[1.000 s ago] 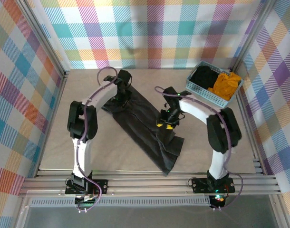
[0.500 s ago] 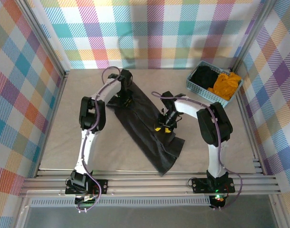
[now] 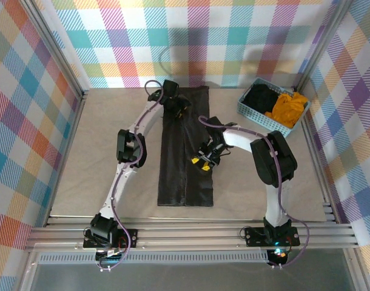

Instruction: Fold and stack the t-shirts

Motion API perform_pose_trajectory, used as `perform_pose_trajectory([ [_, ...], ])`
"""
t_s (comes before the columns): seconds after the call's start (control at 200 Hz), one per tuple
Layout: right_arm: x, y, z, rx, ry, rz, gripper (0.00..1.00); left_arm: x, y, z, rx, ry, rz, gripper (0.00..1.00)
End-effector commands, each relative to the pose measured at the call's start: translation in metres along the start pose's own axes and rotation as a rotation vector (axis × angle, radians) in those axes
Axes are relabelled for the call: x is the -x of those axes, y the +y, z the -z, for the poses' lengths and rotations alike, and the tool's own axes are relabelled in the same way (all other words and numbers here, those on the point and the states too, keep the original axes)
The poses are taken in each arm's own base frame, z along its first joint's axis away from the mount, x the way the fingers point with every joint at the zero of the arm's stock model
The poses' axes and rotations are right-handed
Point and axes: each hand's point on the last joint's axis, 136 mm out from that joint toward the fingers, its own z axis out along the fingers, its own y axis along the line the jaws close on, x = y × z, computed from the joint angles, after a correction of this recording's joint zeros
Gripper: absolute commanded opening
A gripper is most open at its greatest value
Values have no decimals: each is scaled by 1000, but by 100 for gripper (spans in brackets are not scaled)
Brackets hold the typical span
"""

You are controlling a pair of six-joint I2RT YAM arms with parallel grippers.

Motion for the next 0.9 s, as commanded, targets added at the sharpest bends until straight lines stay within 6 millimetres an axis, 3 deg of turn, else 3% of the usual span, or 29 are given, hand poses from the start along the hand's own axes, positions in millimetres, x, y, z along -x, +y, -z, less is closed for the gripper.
perform_pose_trajectory([
  [0.0, -1, 2, 29, -9, -113, 4, 48, 34, -40, 56, -69, -131, -59, 52],
  [0.1, -13, 5, 55, 15, -148, 49, 50, 28, -53, 122, -14, -209, -143, 53],
  [0.17, -26, -2, 65, 16, -145, 70, 51, 15, -34, 155, 55, -227, -152, 52],
  [0.23, -40, -14, 69, 15, -110, 75, 51, -4, 0, 176, 112, -194, -140, 51],
  [0.3, -59, -30, 71, 21, -51, 69, 51, -40, 52, 192, 208, -98, -152, 50],
  [0.525, -121, -77, 63, -53, 209, 147, 54, -181, 228, 252, 474, 366, -304, 51],
  [0.61, -139, -96, 49, -114, 292, 170, 55, -228, 272, 267, 485, 519, -315, 53],
  [0.7, -151, -98, 33, -126, 337, 189, 55, -262, 299, 273, 483, 609, -322, 55],
  [0.77, -155, -98, 19, -142, 346, 189, 55, -275, 308, 271, 479, 629, -322, 57],
  [0.895, -152, -102, 0, -153, 331, 156, 54, -280, 310, 259, 454, 607, -300, 59],
])
